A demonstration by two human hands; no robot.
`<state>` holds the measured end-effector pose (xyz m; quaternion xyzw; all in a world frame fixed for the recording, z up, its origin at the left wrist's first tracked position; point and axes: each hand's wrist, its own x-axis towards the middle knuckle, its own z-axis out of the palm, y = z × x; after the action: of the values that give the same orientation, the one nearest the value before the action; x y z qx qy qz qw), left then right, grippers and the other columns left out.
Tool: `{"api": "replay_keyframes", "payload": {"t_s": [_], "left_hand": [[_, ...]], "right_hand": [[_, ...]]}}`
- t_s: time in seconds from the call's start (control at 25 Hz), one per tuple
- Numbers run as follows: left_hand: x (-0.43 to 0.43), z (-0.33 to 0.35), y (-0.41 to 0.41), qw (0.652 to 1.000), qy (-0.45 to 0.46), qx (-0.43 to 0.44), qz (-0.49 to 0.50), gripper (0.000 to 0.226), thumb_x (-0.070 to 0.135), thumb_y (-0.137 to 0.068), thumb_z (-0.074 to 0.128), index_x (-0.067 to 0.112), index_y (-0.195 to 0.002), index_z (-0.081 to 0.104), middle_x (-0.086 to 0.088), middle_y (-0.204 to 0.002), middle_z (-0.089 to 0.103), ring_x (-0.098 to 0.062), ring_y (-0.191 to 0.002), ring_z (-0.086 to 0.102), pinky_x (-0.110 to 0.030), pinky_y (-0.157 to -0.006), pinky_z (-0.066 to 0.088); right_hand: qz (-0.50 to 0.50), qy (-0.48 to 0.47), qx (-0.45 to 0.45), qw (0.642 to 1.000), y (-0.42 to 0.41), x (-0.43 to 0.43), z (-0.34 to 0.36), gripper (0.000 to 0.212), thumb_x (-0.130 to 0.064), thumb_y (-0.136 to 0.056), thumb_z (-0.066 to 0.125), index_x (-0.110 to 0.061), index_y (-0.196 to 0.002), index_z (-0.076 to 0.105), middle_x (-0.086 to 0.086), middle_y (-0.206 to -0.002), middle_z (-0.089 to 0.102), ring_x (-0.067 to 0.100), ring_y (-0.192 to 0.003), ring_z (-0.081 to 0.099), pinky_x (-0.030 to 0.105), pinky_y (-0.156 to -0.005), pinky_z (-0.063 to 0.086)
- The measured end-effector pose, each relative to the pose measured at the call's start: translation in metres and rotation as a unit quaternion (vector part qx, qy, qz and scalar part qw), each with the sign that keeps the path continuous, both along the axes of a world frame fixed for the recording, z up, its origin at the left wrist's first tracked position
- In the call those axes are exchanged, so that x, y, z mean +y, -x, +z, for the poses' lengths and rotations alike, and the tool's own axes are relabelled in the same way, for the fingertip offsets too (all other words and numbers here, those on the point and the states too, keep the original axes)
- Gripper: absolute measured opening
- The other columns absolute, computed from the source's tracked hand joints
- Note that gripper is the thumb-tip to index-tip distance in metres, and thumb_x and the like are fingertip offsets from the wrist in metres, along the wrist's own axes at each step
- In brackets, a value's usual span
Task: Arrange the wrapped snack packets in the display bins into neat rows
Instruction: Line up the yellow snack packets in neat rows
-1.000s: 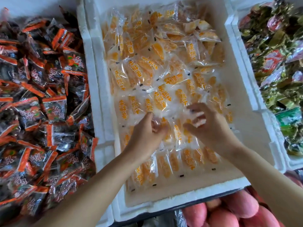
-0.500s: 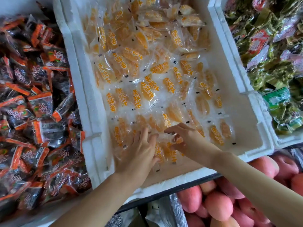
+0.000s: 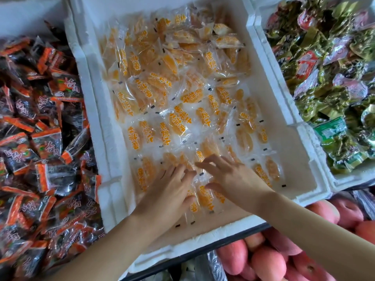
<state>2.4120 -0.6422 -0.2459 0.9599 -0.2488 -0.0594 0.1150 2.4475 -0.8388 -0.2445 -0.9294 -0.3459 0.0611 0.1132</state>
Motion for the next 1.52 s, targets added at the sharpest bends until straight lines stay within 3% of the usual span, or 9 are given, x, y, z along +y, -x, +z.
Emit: {"api": "replay_keyframes", "payload": {"t_s": [0.16,0.32,0.48,0.76,1.0,1.2,1.28,1.4,1.52], "left_hand": [[-0.009,0.017,-0.052,0.996,0.085,0.001,0.036,0.044,0.027,-0.087,0.066,0.011,-0.126,0.056,-0.004,-0.119,0.057,-0.024,-0.11,0.055,-0.035,-0.093,0.042],[-0.038,0.01,-0.103,0.999,0.034,0.034,0.02,0.058,0.037,-0.098,0.048,0.017,-0.148,0.029,-0.002,-0.154,0.027,-0.018,-0.143,0.02,-0.03,-0.114,0.015],[-0.052,-0.008,-0.118,0.996,-0.053,0.065,0.005,0.065,0.045,-0.097,0.044,0.02,-0.151,0.016,-0.002,-0.161,0.004,-0.021,-0.147,0.0,-0.036,-0.117,0.008],[-0.052,-0.014,-0.115,0.999,-0.018,0.044,0.012,0.063,0.044,-0.094,0.05,0.022,-0.147,0.025,0.002,-0.158,0.01,-0.02,-0.146,0.005,-0.033,-0.114,0.015],[-0.053,-0.016,-0.113,0.999,-0.011,0.043,0.014,0.057,0.04,-0.094,0.052,0.021,-0.145,0.032,0.0,-0.158,0.013,-0.022,-0.146,0.007,-0.035,-0.114,0.017],[-0.051,-0.017,-0.111,0.999,-0.023,0.044,0.004,0.057,0.039,-0.096,0.05,0.021,-0.147,0.031,-0.002,-0.161,0.004,-0.026,-0.148,0.002,-0.037,-0.117,0.011],[-0.05,-0.016,-0.11,0.998,-0.034,0.047,0.004,0.056,0.035,-0.094,0.055,0.015,-0.144,0.038,-0.01,-0.16,0.011,-0.033,-0.147,0.006,-0.041,-0.118,0.011],[-0.049,-0.013,-0.099,1.0,-0.022,-0.016,0.01,0.047,0.022,-0.086,0.067,0.004,-0.129,0.056,-0.022,-0.141,0.046,-0.042,-0.133,0.039,-0.048,-0.107,0.035],[-0.044,-0.012,-0.068,0.999,0.022,-0.044,-0.02,0.044,0.035,-0.087,0.048,0.008,-0.119,0.062,-0.012,-0.121,0.061,-0.028,-0.118,0.049,-0.036,-0.101,0.039]], "right_hand": [[-0.209,-0.083,-0.015,0.974,-0.05,-0.019,0.011,0.047,-0.02,-0.092,0.057,-0.016,-0.137,0.043,0.005,-0.131,0.048,0.024,-0.116,0.051,0.032,-0.087,0.045],[-0.245,0.008,0.004,0.969,-0.104,-0.025,0.007,0.068,-0.038,-0.088,0.06,-0.018,-0.145,0.029,0.005,-0.141,0.041,0.026,-0.128,0.034,0.034,-0.104,0.029],[-0.233,0.066,0.006,0.97,-0.125,-0.013,0.001,0.076,-0.042,-0.079,0.069,-0.018,-0.142,0.034,0.006,-0.135,0.044,0.026,-0.122,0.035,0.031,-0.101,0.027],[-0.232,0.02,0.071,0.97,-0.144,-0.021,0.011,0.055,-0.04,-0.064,0.081,-0.021,-0.11,0.059,0.004,-0.112,0.056,0.025,-0.112,0.041,0.032,-0.092,0.032],[-0.247,-0.141,0.03,0.958,-0.142,-0.019,0.027,0.017,-0.014,-0.072,0.073,-0.02,-0.082,0.06,-0.014,-0.079,0.061,0.008,-0.081,0.054,0.032,-0.087,0.04],[-0.268,-0.29,0.04,0.918,-0.134,-0.02,0.059,0.017,-0.019,-0.072,0.076,-0.021,-0.081,0.062,-0.016,-0.073,0.062,-0.001,-0.07,0.055,0.017,-0.068,0.042],[-0.233,-0.279,0.08,0.928,-0.121,-0.03,0.069,0.018,-0.022,-0.074,0.077,-0.025,-0.079,0.06,-0.012,-0.075,0.063,0.005,-0.07,0.056,0.016,-0.066,0.042],[-0.171,-0.181,0.184,0.951,-0.09,-0.047,0.06,0.009,-0.025,-0.08,0.071,-0.028,-0.081,0.062,-0.008,-0.081,0.065,0.004,-0.074,0.056,0.009,-0.067,0.04],[-0.116,-0.116,0.255,0.953,-0.057,-0.05,0.036,0.009,-0.019,-0.089,0.062,-0.018,-0.093,0.069,-0.02,-0.081,0.059,-0.007,-0.076,0.054,0.003,-0.072,0.036]]}}
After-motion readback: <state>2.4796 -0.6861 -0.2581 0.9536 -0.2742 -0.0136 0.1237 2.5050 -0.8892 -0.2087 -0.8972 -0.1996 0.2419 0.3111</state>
